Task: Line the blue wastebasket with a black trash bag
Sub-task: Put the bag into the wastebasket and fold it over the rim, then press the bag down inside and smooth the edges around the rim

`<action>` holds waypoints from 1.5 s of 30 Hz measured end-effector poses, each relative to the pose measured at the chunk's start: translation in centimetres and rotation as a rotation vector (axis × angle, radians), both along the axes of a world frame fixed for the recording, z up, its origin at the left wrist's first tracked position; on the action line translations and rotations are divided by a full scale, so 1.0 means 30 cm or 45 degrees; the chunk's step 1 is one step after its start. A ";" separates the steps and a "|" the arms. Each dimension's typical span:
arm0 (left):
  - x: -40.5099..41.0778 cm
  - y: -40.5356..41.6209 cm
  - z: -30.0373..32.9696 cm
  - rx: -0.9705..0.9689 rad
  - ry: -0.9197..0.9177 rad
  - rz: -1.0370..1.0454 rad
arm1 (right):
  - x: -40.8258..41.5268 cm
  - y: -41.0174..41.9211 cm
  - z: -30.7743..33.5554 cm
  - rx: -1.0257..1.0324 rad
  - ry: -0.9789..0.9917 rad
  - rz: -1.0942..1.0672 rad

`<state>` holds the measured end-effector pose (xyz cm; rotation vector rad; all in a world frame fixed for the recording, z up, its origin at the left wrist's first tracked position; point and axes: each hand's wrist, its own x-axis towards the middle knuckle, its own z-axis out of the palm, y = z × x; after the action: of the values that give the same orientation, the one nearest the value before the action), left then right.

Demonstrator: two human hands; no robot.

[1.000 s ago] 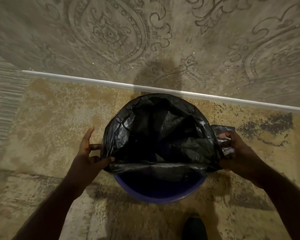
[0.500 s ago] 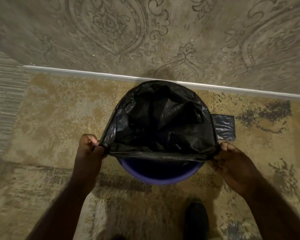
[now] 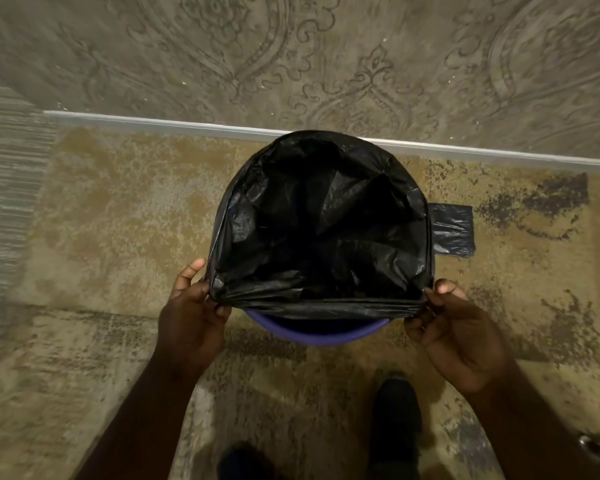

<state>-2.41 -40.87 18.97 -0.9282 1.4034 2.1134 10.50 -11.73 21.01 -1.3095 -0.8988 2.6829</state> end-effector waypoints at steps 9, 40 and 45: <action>0.073 0.013 -0.052 -0.097 0.029 -0.159 | 0.036 -0.057 -0.040 0.138 -0.076 -0.227; 0.222 0.089 0.003 0.208 0.034 0.028 | -0.112 -0.249 0.101 0.237 -0.325 -0.201; 0.226 0.114 -0.012 0.227 -0.037 0.061 | -0.004 -0.213 0.046 0.068 -0.301 -0.180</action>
<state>4.37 -37.46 18.63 -0.9260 1.1672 2.2093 10.38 -18.13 22.39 -1.6365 -0.8535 2.4189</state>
